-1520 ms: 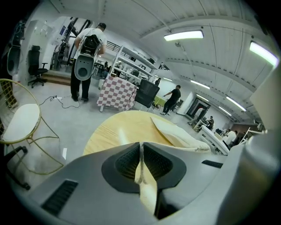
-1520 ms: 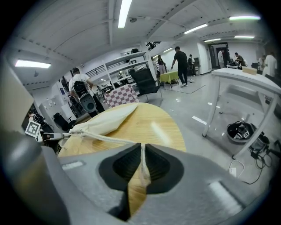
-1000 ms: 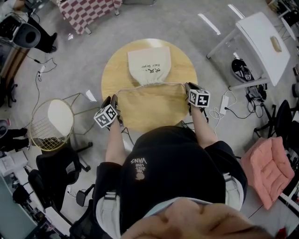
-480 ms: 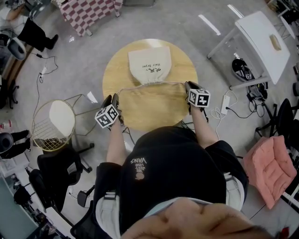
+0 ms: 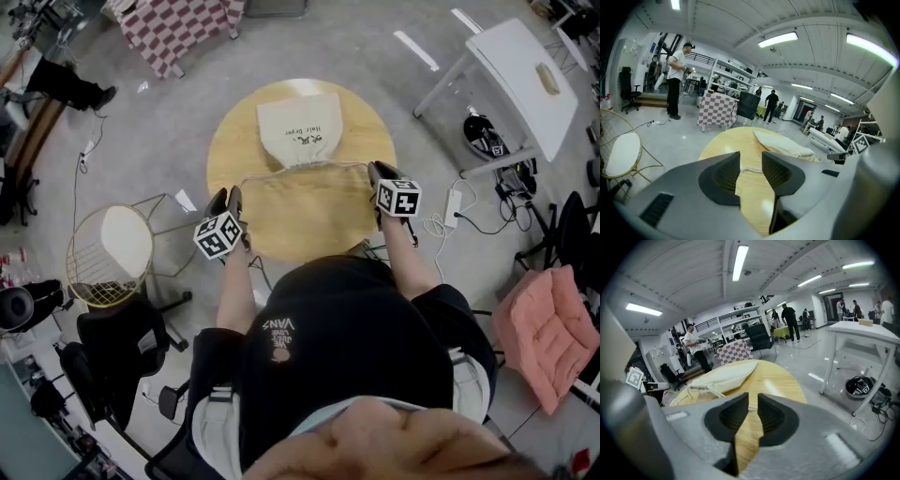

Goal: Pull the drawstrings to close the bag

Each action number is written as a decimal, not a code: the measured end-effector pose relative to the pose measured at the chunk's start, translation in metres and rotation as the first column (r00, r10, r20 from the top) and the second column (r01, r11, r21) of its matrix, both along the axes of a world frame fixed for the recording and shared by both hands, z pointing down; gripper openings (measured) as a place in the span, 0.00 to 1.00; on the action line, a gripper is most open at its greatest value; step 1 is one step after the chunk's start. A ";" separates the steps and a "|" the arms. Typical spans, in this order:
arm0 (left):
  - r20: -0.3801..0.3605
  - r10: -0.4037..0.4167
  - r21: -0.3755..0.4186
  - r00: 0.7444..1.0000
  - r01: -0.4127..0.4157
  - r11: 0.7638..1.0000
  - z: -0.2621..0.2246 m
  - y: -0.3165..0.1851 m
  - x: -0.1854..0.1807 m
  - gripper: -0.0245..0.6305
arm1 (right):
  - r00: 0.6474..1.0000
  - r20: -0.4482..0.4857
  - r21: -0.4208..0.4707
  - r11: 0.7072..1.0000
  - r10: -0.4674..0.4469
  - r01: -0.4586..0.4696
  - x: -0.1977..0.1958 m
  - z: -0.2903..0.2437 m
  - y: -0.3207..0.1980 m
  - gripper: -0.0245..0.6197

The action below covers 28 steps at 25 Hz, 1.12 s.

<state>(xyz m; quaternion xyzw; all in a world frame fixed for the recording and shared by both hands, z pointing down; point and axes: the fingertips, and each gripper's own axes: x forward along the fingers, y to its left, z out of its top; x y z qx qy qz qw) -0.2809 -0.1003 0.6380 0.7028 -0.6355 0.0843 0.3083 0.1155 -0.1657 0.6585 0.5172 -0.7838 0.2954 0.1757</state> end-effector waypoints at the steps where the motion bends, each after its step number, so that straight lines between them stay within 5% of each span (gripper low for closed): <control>1: 0.006 0.007 0.006 1.000 -0.007 1.000 -0.002 0.000 0.001 0.27 | 1.000 0.001 0.008 1.000 0.003 -0.003 0.000 -0.003 0.001 0.12; 15: 0.043 0.093 0.087 0.995 -0.097 0.992 -0.032 0.007 0.020 0.26 | 0.999 0.036 0.097 0.995 0.024 -0.028 -0.010 -0.031 0.022 0.12; 19: 0.047 0.118 0.114 0.992 -0.123 0.986 -0.039 0.009 0.026 0.26 | 0.999 0.042 0.126 0.991 0.027 -0.032 -0.015 -0.038 0.027 0.04; 28: 0.087 0.174 0.162 0.981 -0.187 0.969 -0.050 0.022 0.038 0.17 | 0.999 0.042 0.159 0.987 0.016 -0.023 -0.025 -0.047 0.043 0.04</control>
